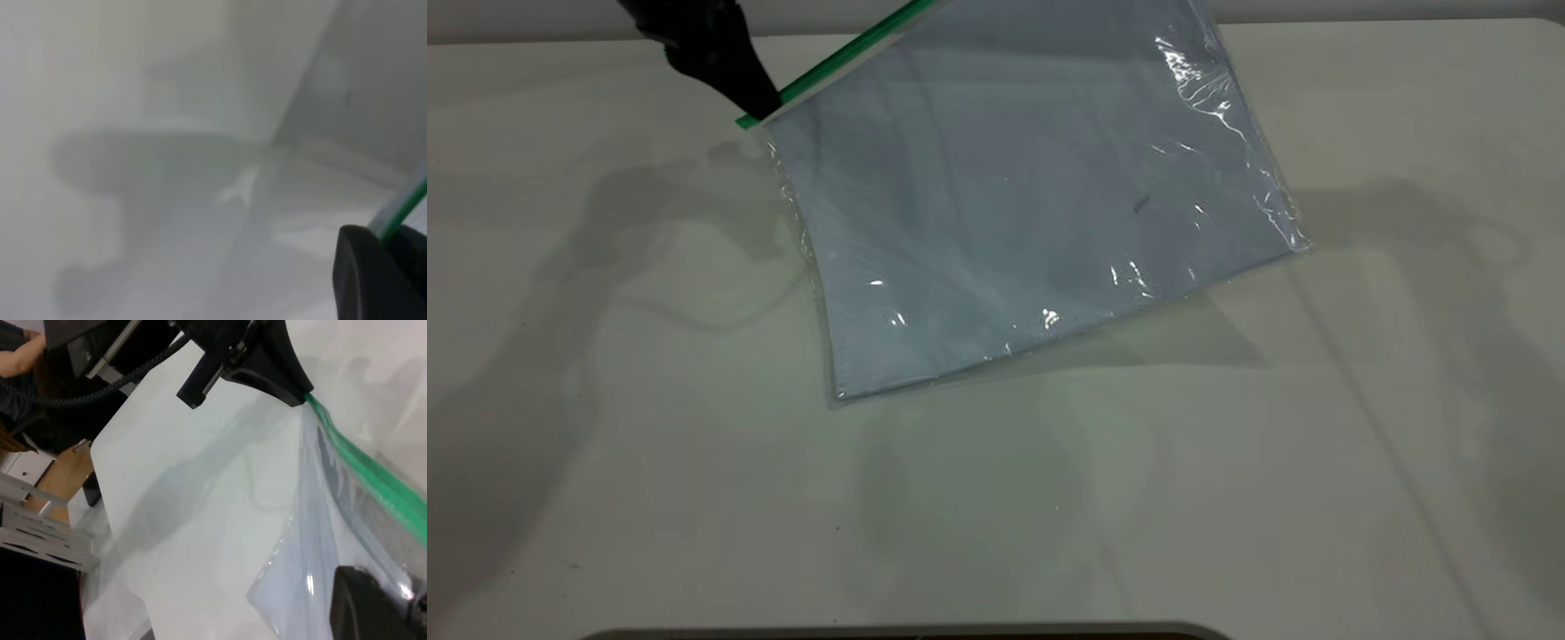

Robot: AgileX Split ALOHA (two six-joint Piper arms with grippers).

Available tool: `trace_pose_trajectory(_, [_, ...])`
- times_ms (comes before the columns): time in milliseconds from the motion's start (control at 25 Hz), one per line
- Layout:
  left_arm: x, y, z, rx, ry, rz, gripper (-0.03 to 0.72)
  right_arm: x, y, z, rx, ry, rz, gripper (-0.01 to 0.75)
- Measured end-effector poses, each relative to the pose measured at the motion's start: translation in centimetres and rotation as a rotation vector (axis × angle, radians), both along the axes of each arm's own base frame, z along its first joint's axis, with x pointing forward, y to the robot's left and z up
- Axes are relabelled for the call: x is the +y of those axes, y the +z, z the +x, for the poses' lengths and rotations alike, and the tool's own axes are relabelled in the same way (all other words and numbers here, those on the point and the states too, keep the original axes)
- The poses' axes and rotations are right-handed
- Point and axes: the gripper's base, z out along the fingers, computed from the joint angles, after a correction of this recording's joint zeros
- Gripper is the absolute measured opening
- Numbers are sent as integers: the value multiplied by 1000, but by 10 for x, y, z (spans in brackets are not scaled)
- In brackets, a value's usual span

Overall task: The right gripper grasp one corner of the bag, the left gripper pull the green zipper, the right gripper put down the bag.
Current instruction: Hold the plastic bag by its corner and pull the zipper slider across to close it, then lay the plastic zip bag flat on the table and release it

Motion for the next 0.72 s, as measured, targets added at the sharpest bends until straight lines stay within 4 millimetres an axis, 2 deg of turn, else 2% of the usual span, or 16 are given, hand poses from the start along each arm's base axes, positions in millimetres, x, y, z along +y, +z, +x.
trace_pose_trajectory(240, [2,-1,1,7,51,19,104,-2,0,1,-9,-7,-5,33])
trace_pose_trajectory(400, [5,11,5,-7,173,22,209,-5,-1,3,-16,-23,-13,33])
trace_pose_trajectory(480, [7,28,7,-27,237,-9,289,-5,-1,4,-22,-37,-22,33])
trace_pose_trajectory(600, [3,66,7,-69,299,-94,418,-6,-2,6,-29,-53,-33,33])
trace_pose_trajectory(720, [-3,109,2,-107,327,-201,492,-5,-8,6,-16,-55,-34,33])
